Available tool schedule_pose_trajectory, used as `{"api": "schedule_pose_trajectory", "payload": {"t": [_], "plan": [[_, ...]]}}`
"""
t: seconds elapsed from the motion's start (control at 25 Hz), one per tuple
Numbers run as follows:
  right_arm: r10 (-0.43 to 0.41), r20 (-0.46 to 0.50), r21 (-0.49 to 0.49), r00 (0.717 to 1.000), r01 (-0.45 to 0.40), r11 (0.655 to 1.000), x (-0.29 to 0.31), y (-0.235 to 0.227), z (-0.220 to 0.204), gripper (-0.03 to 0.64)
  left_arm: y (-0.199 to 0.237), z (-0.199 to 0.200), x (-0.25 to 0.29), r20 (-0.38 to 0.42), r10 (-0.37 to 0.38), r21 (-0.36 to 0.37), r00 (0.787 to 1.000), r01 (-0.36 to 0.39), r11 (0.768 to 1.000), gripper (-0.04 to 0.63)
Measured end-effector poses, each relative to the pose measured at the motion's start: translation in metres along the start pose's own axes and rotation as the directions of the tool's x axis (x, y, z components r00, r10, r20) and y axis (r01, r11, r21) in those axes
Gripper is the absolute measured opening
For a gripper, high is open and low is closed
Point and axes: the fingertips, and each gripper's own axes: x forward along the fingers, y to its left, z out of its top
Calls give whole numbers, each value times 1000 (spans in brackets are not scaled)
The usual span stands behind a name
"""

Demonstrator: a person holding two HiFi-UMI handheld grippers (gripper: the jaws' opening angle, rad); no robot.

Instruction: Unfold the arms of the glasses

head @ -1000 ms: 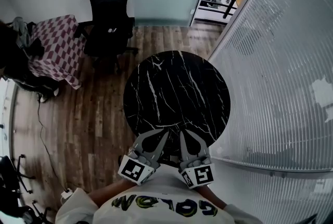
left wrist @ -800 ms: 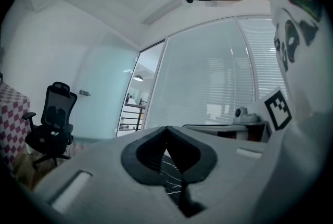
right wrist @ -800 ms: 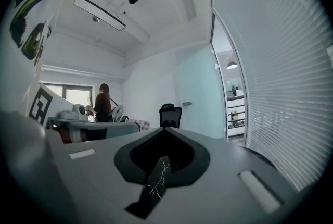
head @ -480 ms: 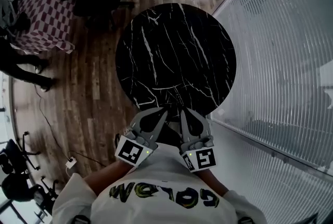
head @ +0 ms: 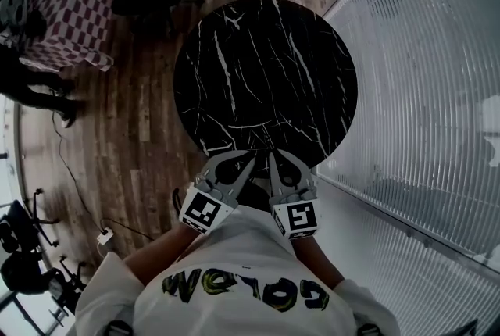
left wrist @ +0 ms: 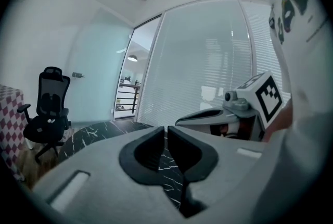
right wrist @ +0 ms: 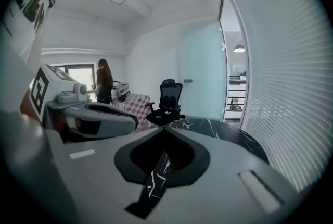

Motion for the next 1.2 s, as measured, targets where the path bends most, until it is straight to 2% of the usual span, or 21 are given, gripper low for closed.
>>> {"api": "schedule_pose_trajectory", "payload": {"t": [0.2, 0.48, 0.72, 1.04, 1.2], "plan": [[25, -120, -51, 992, -31, 998, 17, -13, -32, 8, 4, -35, 18, -81, -28, 12, 996, 29, 1000, 29], [71, -292, -49, 954, -90, 995, 43, -35, -94, 26, 9, -85, 46, -190, -70, 20, 979, 75, 997, 40], [95, -421, -25, 902, -116, 993, 62, -50, -160, 40, 17, -143, 67, -299, -86, 19, 950, 96, 995, 49], [115, -535, -18, 837, -148, 989, 81, -57, -217, 55, 26, -216, 86, -415, -79, 7, 906, 90, 996, 65], [111, -557, -15, 823, -144, 989, 94, -65, -237, 60, 29, -243, 93, -451, -82, -10, 889, 87, 996, 72]]}}
